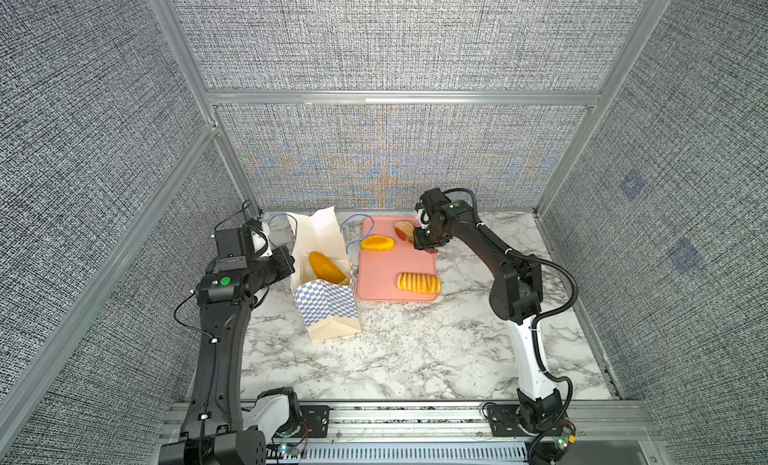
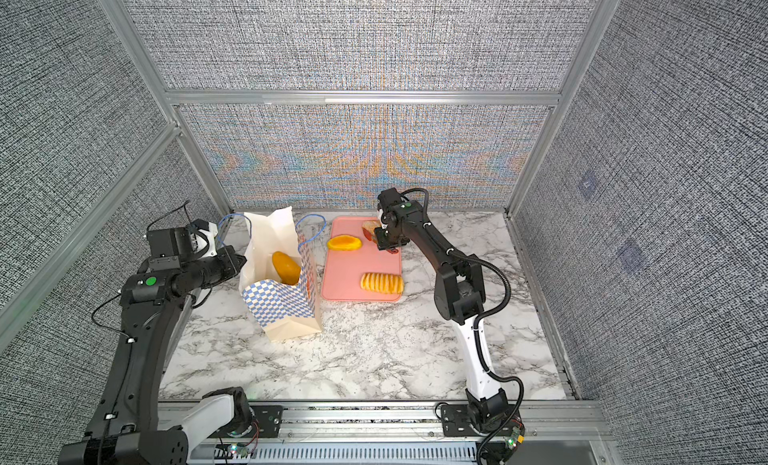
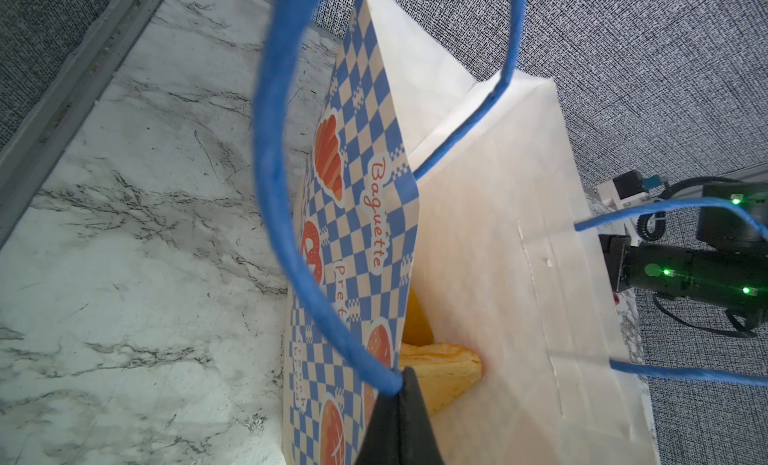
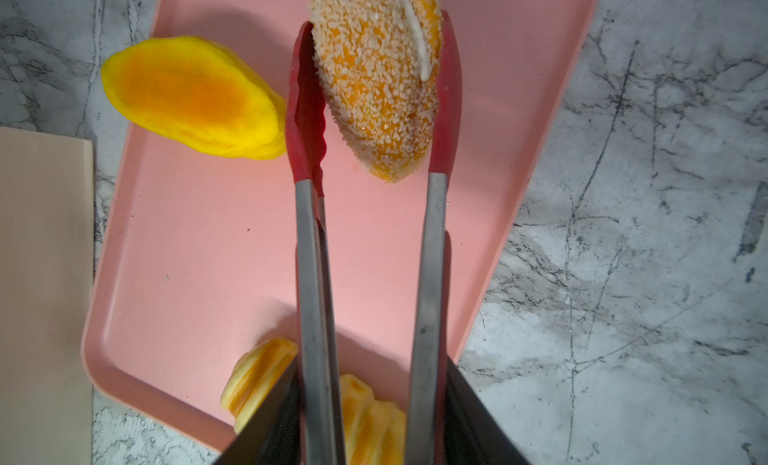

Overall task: Place the fake bread into the paper bag
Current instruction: 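Lower the open tongs toward the sugared bun on the tray, then close the tongs on the sugared bun with the right gripper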

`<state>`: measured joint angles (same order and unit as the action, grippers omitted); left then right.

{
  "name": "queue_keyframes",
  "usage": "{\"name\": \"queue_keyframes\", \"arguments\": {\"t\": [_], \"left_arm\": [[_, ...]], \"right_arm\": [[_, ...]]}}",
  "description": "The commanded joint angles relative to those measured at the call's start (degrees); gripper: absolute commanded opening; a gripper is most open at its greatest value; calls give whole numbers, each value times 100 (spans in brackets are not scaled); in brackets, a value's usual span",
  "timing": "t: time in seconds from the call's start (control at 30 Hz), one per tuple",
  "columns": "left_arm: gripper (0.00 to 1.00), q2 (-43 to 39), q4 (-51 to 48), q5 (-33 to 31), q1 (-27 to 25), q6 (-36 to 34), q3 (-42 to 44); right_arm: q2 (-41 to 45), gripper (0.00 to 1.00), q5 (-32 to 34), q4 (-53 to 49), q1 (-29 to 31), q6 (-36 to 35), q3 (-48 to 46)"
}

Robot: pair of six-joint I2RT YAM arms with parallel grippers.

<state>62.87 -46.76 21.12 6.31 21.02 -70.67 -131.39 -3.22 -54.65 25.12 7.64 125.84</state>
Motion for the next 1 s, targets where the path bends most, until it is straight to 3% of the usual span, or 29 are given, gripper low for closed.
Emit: {"name": "queue_keyframes", "arguments": {"t": [0.0,0.67,0.97], "left_arm": [[0,-4,-126,-40,7,-48,-54],[0,-91,-149,-27,5,-44,-104],[0,-141,-169,-29,6,-50,-82]], "right_arm": [[232,48,22,34,-7,65,-159],[2215,46,59,613,17,423,-2087],[3126,46,-12,658,52,541,-2511]]}}
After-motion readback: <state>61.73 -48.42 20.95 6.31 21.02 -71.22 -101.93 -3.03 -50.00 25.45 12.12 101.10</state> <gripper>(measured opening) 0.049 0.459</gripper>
